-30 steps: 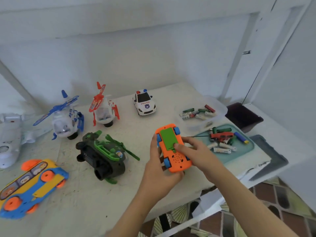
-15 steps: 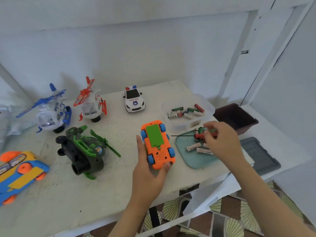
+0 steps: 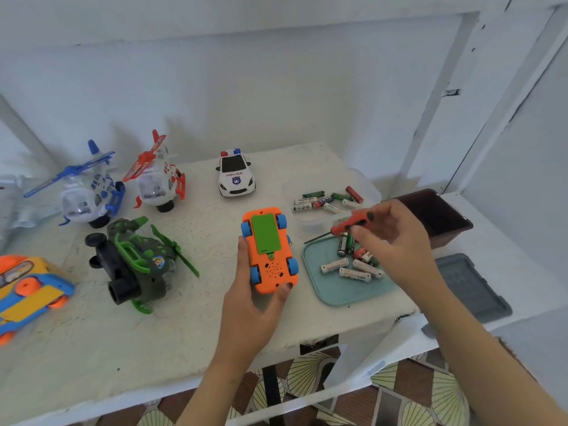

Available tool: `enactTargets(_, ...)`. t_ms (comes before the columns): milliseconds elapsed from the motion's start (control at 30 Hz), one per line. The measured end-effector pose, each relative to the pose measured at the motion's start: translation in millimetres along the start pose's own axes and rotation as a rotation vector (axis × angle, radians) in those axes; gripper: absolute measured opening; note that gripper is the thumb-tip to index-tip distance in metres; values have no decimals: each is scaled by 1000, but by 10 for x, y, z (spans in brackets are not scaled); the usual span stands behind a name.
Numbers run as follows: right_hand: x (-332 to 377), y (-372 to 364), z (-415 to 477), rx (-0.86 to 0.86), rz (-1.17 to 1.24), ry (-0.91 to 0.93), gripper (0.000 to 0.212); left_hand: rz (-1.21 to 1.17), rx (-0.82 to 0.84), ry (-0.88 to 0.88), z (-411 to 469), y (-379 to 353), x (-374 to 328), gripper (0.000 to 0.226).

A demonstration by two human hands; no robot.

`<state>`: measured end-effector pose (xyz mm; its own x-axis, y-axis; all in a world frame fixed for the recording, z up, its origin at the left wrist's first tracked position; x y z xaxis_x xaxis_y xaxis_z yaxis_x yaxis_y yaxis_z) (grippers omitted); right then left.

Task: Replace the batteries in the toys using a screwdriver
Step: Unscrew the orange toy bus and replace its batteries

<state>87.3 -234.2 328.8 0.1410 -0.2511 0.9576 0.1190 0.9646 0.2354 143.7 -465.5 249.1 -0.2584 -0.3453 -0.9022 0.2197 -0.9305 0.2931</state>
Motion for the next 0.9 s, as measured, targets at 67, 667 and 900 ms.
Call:
enactTargets(67,201,-45,-15,-27,89,81,24,10,1,-11,5,-2,10,90)
enactTargets(667,954,-618,-164,256,76,489,34,144,-26,-47,-9,25,10,93)
enactTargets(900,961,-647,-146,287,50,526,31,133,-29,-55,-8,20,-3,91)
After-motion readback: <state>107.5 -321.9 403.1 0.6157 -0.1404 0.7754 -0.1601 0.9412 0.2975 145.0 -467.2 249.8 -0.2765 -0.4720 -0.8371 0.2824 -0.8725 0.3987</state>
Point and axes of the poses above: each hand's wrist, its own z-axis towards the middle knuckle, its own y-axis out of the back of the hand, x = y × z, the point moved 9 cm from there along z, towards the middle knuckle, and after that the axes turned 4 degrees about -y, right-handed, at the moved point
